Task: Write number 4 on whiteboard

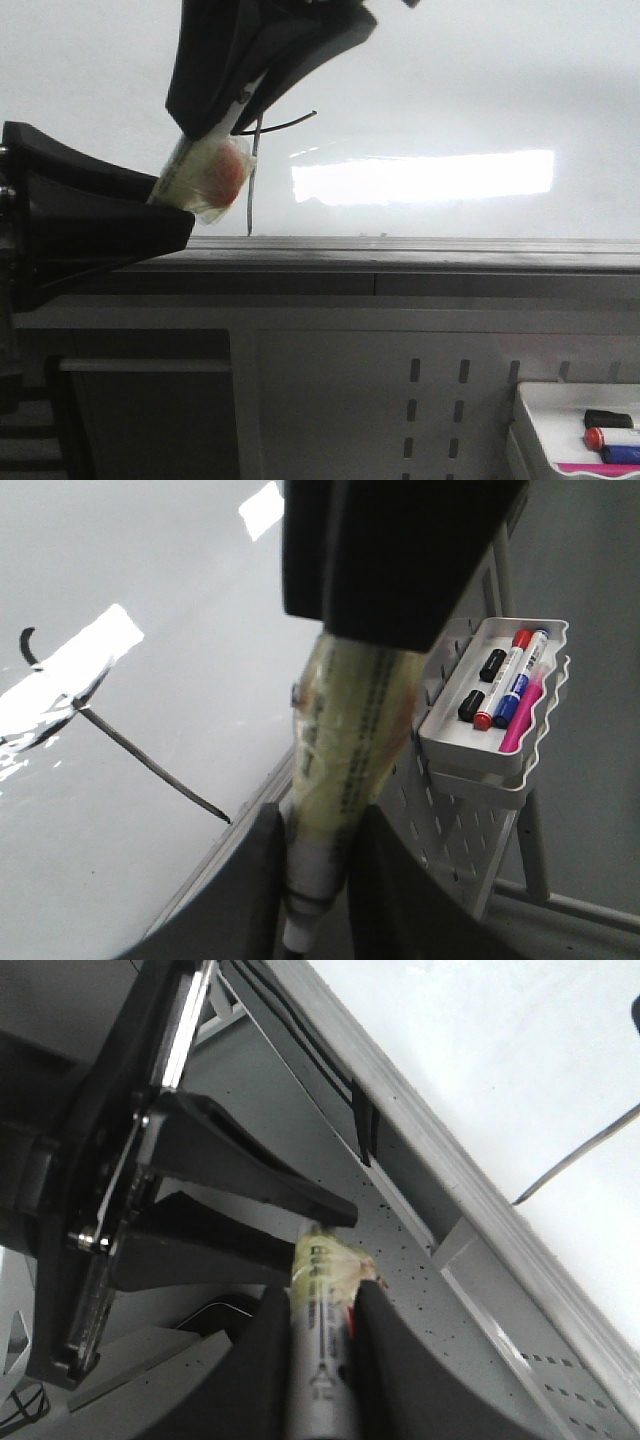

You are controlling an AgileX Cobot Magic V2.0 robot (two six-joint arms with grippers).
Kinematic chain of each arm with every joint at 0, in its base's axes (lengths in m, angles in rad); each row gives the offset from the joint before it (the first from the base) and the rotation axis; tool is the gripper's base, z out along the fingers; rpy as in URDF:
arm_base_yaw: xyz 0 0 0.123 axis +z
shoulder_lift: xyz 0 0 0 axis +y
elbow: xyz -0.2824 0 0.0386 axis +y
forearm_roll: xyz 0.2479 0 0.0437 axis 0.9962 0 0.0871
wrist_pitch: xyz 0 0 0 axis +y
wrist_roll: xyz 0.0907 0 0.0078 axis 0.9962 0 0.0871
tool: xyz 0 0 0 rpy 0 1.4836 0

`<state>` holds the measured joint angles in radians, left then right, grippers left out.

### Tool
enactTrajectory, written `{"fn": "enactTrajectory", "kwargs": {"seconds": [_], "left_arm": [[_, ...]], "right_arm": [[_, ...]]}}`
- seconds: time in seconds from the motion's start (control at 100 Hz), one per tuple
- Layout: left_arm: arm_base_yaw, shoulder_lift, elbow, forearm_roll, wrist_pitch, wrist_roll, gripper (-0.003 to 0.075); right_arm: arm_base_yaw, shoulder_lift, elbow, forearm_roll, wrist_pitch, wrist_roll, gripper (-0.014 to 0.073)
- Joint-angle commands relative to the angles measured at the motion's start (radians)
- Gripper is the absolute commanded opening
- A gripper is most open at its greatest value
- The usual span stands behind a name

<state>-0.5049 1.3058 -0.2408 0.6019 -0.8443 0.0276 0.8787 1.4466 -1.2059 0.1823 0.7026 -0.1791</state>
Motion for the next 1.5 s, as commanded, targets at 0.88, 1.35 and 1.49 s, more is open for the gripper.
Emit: {"fn": "enactTrajectory", "kwargs": {"seconds": [0.88,1.35,1.49], "left_arm": [[0.007,-0.006,-0.343,-0.561,0.604,-0.459,-0.0020],[0.007,-0.005,-0.361,-0.602,0.636,-0.459,0.0400],[0.007,-0.037,-0.361,-0.595,0.652,-0.459,0.0398]], "right_arm": [[-0.131,-0.182,-0.080,-0.047,-0.060,-0.006,0.0594],[-0.131,-0.185,-0.080,-0.033,-0.036,-0.006,0.0593],[-0.133,-0.210,-0.056,-0.048,-0.041,-0.006,0.0529]]}}
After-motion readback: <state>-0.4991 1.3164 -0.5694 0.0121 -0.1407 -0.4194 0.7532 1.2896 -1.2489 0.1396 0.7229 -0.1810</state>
